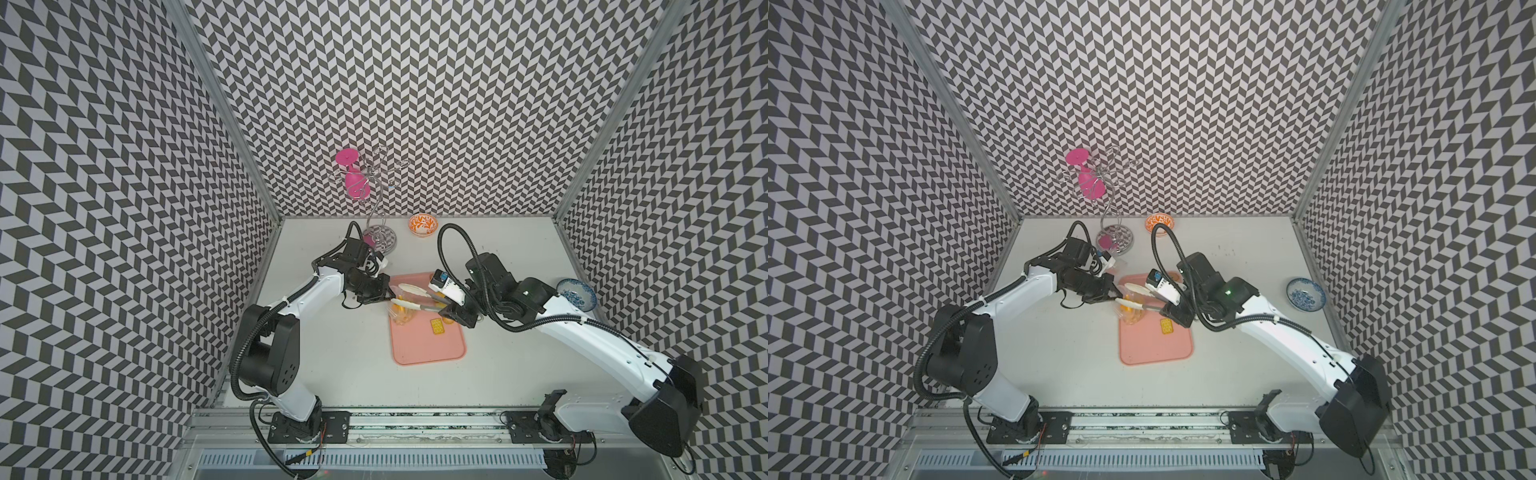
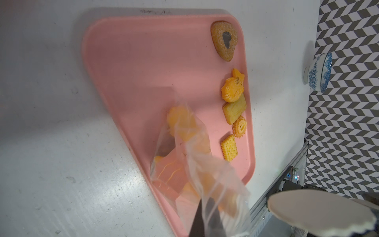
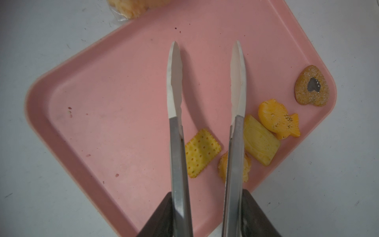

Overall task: Put the cookies into a resealable bag to prevent moisture
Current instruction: Place the cookie in the ziploc bag.

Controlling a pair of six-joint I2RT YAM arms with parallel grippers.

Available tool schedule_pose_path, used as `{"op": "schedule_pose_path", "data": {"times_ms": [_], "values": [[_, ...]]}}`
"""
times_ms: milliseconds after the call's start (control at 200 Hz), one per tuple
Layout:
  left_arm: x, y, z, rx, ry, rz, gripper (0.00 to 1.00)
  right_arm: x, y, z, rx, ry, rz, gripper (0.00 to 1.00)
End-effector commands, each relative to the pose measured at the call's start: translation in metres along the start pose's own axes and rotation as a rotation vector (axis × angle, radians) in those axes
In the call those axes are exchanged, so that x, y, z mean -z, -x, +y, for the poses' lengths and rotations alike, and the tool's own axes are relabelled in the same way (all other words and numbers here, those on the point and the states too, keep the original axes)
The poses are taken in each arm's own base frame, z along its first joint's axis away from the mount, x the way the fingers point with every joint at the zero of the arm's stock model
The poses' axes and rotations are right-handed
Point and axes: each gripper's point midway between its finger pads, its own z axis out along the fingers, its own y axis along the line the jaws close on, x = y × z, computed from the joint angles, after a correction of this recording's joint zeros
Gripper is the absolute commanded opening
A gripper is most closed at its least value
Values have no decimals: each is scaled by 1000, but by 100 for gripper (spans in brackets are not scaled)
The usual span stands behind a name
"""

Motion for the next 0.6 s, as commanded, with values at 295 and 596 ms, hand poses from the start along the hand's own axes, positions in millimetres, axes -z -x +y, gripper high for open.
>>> {"op": "schedule_pose_path", "data": {"times_ms": [295,596], "values": [[85,28,-144,-131,-407,-111,0,15,-5,-2,47,-61,16,43],[-43,-17,-72,-29,-339,30,0,15,-9,4,48,-32,27,43]]}}
